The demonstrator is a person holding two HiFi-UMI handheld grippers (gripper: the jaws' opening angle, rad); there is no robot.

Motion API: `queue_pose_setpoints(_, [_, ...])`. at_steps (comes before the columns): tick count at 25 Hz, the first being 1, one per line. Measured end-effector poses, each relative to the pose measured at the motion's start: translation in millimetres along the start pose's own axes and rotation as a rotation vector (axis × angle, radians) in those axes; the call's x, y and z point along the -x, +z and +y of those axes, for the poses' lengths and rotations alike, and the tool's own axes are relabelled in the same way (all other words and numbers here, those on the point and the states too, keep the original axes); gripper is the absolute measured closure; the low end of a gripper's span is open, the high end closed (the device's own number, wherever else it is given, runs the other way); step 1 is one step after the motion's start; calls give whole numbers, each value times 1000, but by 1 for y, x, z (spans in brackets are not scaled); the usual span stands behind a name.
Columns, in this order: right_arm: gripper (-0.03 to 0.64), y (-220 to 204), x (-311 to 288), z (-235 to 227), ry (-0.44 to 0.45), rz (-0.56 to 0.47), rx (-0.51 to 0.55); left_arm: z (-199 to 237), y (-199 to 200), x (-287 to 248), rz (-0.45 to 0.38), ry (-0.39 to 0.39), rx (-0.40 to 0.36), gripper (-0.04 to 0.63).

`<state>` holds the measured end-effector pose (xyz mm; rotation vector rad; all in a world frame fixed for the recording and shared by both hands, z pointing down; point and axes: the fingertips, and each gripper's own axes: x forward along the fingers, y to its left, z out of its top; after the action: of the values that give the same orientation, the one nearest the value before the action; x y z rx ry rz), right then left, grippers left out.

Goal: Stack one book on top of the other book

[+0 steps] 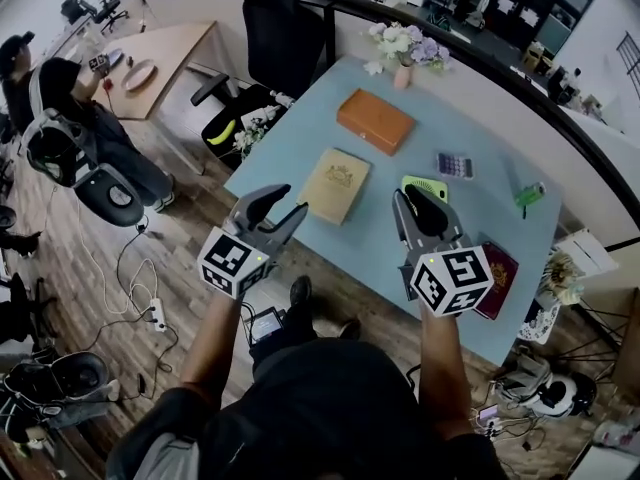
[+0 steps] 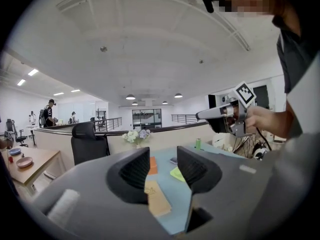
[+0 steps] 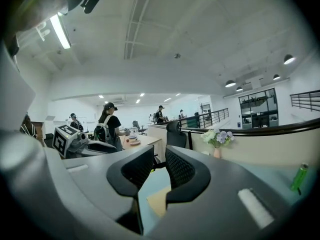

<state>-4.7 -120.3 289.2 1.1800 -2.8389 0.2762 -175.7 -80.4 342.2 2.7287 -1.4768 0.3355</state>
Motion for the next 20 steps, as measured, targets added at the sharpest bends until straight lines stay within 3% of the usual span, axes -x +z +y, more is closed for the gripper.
queue_pose_setpoints(20, [545,-5,-74,2,-271,39,-40,107,-13,-60,-14,-256,12,374])
